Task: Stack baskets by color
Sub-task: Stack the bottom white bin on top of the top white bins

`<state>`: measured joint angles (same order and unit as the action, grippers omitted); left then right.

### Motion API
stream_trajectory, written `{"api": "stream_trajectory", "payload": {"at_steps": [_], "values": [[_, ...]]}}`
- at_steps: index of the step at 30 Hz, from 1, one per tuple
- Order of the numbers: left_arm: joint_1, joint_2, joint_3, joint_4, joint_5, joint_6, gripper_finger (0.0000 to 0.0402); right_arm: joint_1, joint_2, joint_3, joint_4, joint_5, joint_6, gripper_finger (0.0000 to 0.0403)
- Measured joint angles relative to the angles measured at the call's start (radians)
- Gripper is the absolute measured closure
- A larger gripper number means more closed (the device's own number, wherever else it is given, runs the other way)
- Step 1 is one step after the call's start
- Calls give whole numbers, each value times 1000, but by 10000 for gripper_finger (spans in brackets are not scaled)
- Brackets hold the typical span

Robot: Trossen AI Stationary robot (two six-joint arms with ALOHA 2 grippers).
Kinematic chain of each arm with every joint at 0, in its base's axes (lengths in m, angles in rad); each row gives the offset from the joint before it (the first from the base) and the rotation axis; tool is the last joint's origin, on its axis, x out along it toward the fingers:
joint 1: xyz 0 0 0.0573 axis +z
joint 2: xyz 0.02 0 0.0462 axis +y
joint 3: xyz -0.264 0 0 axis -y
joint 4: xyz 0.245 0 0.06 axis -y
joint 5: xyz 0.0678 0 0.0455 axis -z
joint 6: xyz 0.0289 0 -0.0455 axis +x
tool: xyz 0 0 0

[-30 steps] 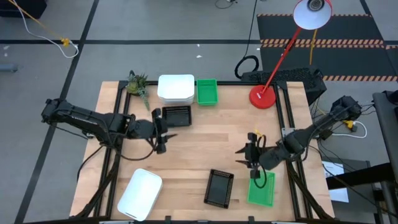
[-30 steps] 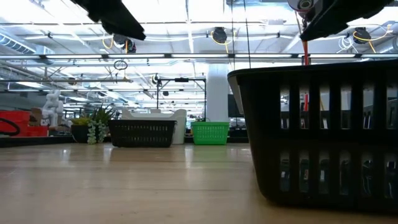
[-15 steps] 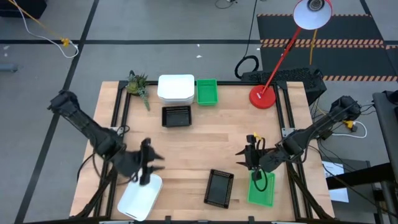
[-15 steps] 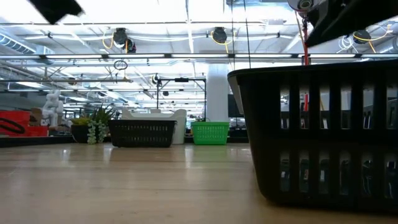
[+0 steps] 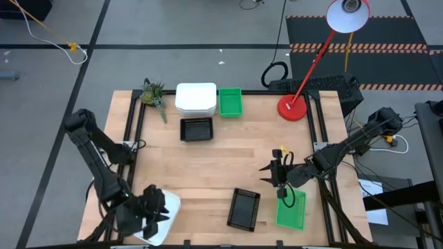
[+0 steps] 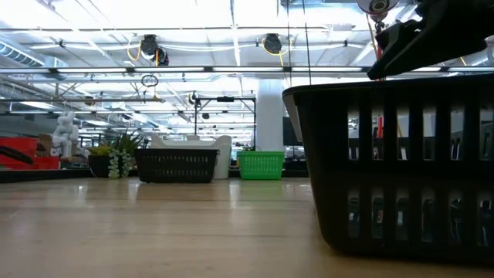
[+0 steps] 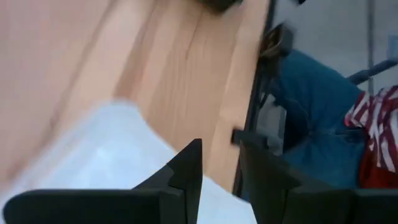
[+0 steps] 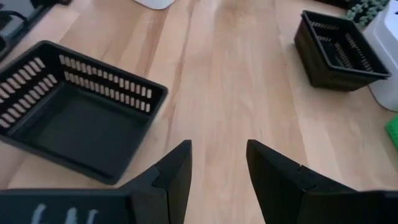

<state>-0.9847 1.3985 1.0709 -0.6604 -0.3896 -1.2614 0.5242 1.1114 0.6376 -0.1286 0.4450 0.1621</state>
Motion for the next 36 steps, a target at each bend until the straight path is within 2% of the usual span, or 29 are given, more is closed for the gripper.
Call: {"api": "stream_trajectory", "payload": {"at_steps": [7,9,15,20,24,28,32,36], "values": [[31,120,12,28,220,-395,297,-23,0,0,-1,0,-18,255],[45,140,11,31,244,-478,297,-25,0,0,-1,0,-22,255],[59,175,12,175,234,-491,291,-26,0,0,28,0,-90,255],[67,221,12,148,242,-555,259,-27,0,0,84,-1,-156,255],[68,256,11,101,315,-613,232,-27,0,0,118,-1,-196,255],[76,257,11,66,306,-627,215,-27,0,0,123,-1,-201,255],[75,260,11,38,305,-626,218,-27,0,0,129,-3,-198,255],[75,275,11,38,337,-630,236,-27,0,0,128,-4,-186,255]]}}
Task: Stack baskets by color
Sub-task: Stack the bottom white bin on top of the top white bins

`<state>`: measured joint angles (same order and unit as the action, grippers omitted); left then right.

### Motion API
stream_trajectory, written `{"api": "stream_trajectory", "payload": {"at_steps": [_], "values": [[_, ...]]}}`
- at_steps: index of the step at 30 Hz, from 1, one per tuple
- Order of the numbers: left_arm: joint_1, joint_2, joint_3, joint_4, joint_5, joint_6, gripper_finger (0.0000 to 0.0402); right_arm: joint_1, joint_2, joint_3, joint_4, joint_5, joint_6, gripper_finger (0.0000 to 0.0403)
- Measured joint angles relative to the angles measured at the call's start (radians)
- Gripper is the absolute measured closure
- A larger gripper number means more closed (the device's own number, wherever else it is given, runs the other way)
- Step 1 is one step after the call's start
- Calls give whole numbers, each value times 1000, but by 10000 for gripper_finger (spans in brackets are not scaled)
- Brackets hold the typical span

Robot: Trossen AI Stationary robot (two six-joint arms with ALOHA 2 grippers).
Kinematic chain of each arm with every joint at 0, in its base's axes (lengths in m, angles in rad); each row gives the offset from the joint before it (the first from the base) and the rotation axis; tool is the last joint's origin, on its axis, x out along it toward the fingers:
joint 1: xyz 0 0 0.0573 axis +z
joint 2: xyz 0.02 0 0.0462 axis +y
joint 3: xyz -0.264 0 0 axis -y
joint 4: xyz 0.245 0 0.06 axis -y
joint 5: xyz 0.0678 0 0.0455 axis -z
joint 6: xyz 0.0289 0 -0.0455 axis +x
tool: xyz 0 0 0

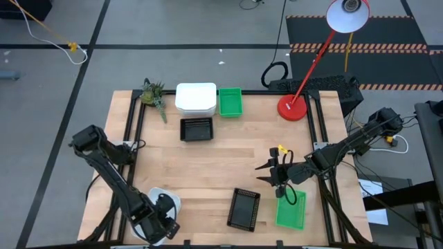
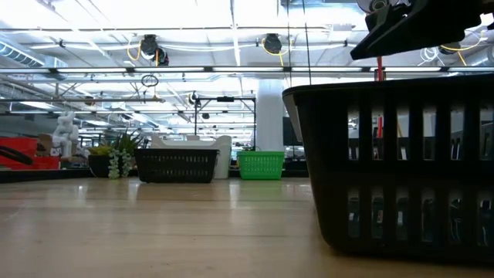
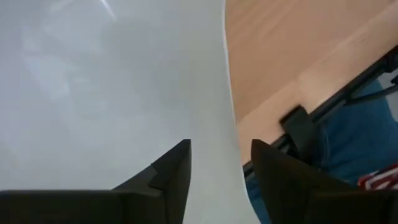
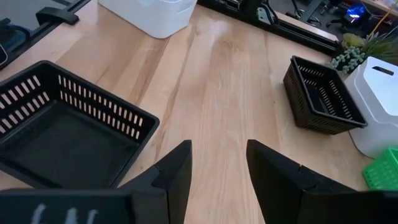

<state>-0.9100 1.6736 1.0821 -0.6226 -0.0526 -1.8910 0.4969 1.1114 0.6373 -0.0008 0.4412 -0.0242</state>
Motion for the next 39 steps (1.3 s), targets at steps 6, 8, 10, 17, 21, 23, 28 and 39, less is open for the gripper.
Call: {"api": "stream_trajectory", "payload": {"at_steps": [6,8,10,17,21,23,28,39], "values": [[2,40,0,36,31,40,287,0,0,0,-4,0,0,255],[5,41,0,17,33,52,310,0,0,0,-3,0,0,255],[13,41,0,-21,34,70,342,0,0,0,-3,0,1,255],[75,-15,6,-158,76,218,395,-1,0,0,3,5,1,255],[131,-49,71,-337,75,329,397,-14,0,0,59,37,-2,255],[168,-53,128,-462,57,398,398,-26,10,0,129,59,-15,255],[274,-54,278,-684,-93,630,398,-52,96,12,337,83,-85,255],[541,-53,348,-646,-339,1232,399,-132,323,246,361,83,-272,254]]}}
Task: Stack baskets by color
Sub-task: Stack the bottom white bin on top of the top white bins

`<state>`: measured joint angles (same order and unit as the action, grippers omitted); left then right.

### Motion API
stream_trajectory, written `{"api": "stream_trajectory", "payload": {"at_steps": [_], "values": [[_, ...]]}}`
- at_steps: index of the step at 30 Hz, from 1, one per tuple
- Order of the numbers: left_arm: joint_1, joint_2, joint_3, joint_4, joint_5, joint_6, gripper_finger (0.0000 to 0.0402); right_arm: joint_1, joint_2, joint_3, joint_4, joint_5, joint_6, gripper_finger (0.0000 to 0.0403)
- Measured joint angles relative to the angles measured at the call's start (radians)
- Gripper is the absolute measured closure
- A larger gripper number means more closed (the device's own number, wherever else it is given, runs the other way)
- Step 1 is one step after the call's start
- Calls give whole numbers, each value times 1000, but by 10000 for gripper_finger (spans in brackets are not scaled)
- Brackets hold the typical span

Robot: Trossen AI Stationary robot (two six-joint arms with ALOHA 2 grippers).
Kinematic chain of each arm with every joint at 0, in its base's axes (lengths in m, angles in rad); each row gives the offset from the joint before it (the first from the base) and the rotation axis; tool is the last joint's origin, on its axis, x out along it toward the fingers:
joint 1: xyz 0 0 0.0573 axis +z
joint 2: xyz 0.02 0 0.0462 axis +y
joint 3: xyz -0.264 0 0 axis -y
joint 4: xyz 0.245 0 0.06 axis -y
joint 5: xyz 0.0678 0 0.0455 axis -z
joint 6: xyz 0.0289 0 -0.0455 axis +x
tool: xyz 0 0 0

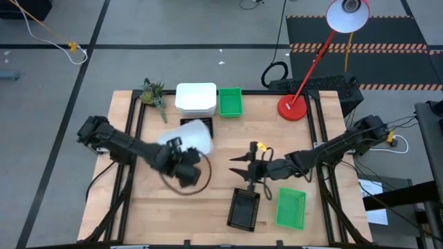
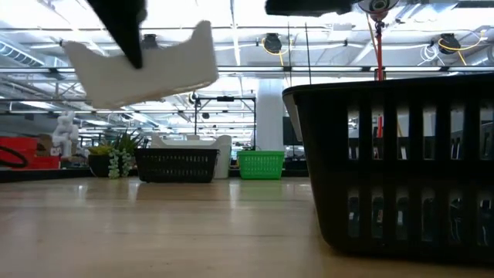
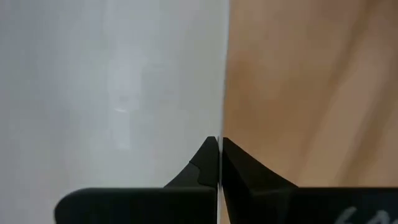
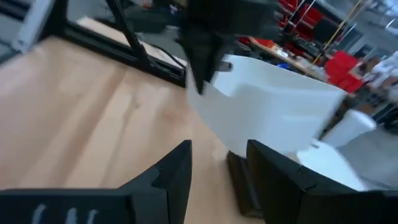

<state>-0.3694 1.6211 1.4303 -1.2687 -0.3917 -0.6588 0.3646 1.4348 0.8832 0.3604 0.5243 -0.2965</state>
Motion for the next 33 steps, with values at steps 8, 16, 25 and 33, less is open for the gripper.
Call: {"api": "stream_trajectory", "payload": {"at_steps": [8,16,25,33], "values": [[143,0,0,55,-11,212,397,-84,84,105,-64,0,-154,254],[206,41,0,131,-9,340,396,-111,89,111,-57,3,-316,254],[222,62,0,184,24,450,395,-181,89,110,-69,-26,-383,254],[222,63,0,210,28,474,394,-214,115,111,-49,-135,-395,254]]}}
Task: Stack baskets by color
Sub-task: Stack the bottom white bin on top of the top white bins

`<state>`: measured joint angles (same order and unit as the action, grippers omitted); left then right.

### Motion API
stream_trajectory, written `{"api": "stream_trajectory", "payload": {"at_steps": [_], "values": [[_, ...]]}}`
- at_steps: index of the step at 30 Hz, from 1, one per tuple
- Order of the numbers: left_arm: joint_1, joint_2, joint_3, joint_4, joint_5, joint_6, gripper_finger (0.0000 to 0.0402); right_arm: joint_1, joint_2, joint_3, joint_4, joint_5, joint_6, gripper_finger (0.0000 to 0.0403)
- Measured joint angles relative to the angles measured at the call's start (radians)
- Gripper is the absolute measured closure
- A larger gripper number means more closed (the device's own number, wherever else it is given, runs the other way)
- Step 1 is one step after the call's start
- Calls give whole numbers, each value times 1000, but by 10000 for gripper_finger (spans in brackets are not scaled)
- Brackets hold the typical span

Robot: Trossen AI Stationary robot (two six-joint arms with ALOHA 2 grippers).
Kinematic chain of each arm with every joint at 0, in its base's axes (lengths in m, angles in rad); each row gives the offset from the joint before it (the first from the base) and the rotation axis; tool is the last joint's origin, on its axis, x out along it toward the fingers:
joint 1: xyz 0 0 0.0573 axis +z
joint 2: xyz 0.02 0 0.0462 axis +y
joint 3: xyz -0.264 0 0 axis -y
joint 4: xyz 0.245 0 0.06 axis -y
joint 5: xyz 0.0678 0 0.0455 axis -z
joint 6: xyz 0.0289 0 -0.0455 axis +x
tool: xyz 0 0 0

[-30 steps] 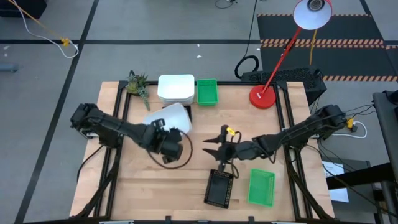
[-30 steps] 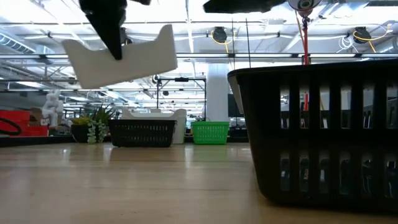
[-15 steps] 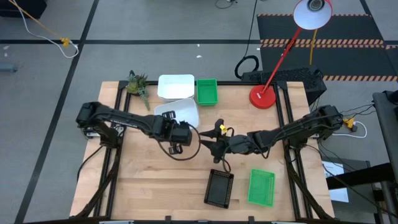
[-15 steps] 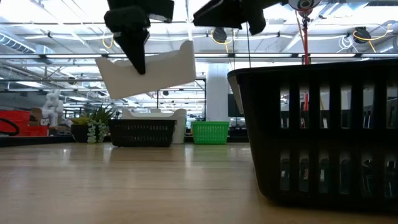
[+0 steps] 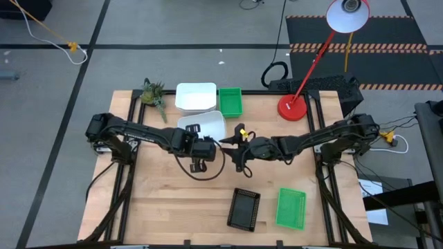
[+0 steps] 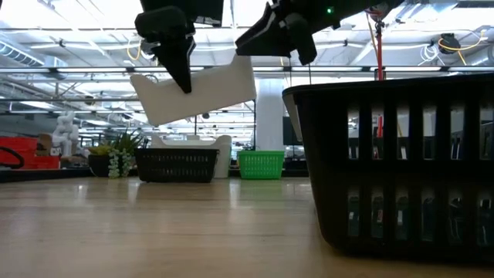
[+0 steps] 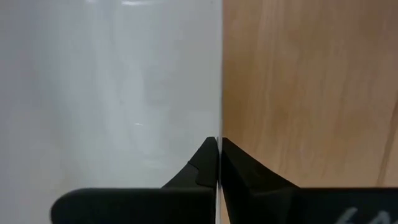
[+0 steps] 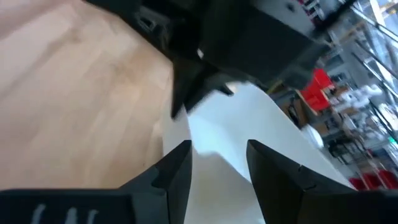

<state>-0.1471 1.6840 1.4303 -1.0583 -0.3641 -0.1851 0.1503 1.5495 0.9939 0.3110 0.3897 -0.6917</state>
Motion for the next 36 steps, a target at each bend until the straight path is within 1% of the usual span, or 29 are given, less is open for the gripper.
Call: {"api": "stream_trajectory", "payload": {"at_steps": [3,5,10,13,15,20,28,30,33,36], "values": [[-4,0,0,8,2,9,394,-1,9,0,-10,0,-6,254],[-6,0,0,15,2,20,394,-8,28,0,14,3,-13,254],[-9,-1,0,15,0,22,394,-16,37,0,-37,34,-35,254],[-18,-8,0,16,-4,23,394,-19,39,0,-70,77,-38,255],[-22,-9,0,18,-7,23,394,-24,39,0,-78,79,-40,261],[-21,-9,0,22,-16,38,394,-25,39,0,-86,79,-56,302],[-24,-9,0,64,-35,74,394,-25,39,-2,-145,77,-79,388],[-25,-10,0,66,-38,78,394,-25,39,-2,-146,77,-80,396],[-26,-10,0,67,-62,88,391,-25,39,-2,-145,78,-79,392],[-31,-10,0,78,-100,86,368,-26,39,-2,-144,83,-80,396]]}}
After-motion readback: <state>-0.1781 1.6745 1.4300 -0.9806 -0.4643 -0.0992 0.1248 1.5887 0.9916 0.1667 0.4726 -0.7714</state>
